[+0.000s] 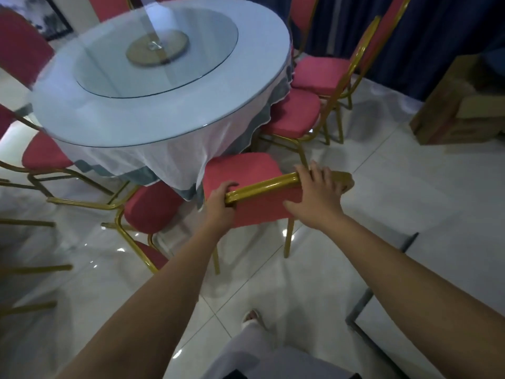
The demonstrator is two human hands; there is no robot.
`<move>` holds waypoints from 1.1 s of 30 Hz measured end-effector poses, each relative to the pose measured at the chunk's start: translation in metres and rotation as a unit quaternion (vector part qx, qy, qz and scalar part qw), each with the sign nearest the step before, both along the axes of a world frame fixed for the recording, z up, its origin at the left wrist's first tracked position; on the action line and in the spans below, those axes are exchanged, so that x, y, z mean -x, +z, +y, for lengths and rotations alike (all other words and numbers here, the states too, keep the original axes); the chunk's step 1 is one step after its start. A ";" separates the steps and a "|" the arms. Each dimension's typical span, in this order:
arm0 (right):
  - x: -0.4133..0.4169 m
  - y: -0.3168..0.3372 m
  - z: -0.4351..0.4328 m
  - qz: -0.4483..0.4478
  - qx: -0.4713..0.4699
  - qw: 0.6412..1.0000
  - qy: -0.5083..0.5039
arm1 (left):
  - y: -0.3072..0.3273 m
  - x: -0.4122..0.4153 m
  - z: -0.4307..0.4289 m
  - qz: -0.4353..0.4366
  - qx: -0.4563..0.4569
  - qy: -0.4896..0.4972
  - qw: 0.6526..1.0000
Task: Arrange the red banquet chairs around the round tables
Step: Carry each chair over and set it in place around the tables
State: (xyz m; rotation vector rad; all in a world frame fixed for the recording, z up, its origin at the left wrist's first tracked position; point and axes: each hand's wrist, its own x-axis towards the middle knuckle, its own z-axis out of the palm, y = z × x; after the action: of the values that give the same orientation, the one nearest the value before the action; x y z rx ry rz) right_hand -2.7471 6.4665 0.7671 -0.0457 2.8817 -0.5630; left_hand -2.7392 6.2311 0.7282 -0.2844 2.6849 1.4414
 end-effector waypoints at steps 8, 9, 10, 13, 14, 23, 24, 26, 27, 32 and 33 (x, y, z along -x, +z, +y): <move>0.064 -0.001 -0.055 -0.090 -0.098 0.991 0.026 | -0.056 0.024 -0.037 -0.129 0.059 0.016 0.990; 0.071 0.001 -0.057 -0.096 -0.111 0.989 0.016 | -0.060 0.031 -0.037 -0.133 0.044 0.017 0.990; 0.077 0.005 -0.058 -0.109 -0.126 0.986 0.015 | -0.062 0.038 -0.037 -0.141 0.030 0.015 0.989; 0.083 0.021 -0.062 -0.123 -0.178 0.976 0.019 | -0.067 0.051 -0.044 -0.170 0.027 -0.033 0.984; 0.079 0.024 -0.069 -0.096 -0.190 0.977 0.023 | -0.068 0.053 -0.049 -0.182 0.025 -0.064 0.981; -0.021 -0.026 -0.203 -0.088 0.006 0.977 0.194 | -0.107 -0.032 -0.148 -0.260 -0.036 0.140 0.955; -0.026 -0.036 -0.214 -0.109 0.001 0.970 0.216 | -0.115 -0.049 -0.165 -0.286 -0.040 0.173 0.941; -0.028 -0.058 -0.237 -0.161 0.009 0.957 0.240 | -0.127 -0.078 -0.200 -0.316 -0.054 0.240 0.916; -0.026 -0.068 -0.249 -0.194 0.016 0.951 0.239 | -0.130 -0.093 -0.217 -0.322 -0.061 0.276 0.904; -0.003 -0.119 -0.309 -0.381 0.029 0.906 0.183 | -0.131 -0.165 -0.275 -0.372 -0.087 0.431 0.818; 0.001 -0.130 -0.321 -0.404 0.042 0.896 0.182 | -0.131 -0.176 -0.282 -0.381 -0.098 0.463 0.794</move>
State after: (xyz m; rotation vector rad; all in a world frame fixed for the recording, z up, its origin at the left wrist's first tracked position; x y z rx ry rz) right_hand -2.7479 6.1458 0.6369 -0.2841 1.9712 -0.4793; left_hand -2.5632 5.9489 0.5973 -1.8742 1.6936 1.2667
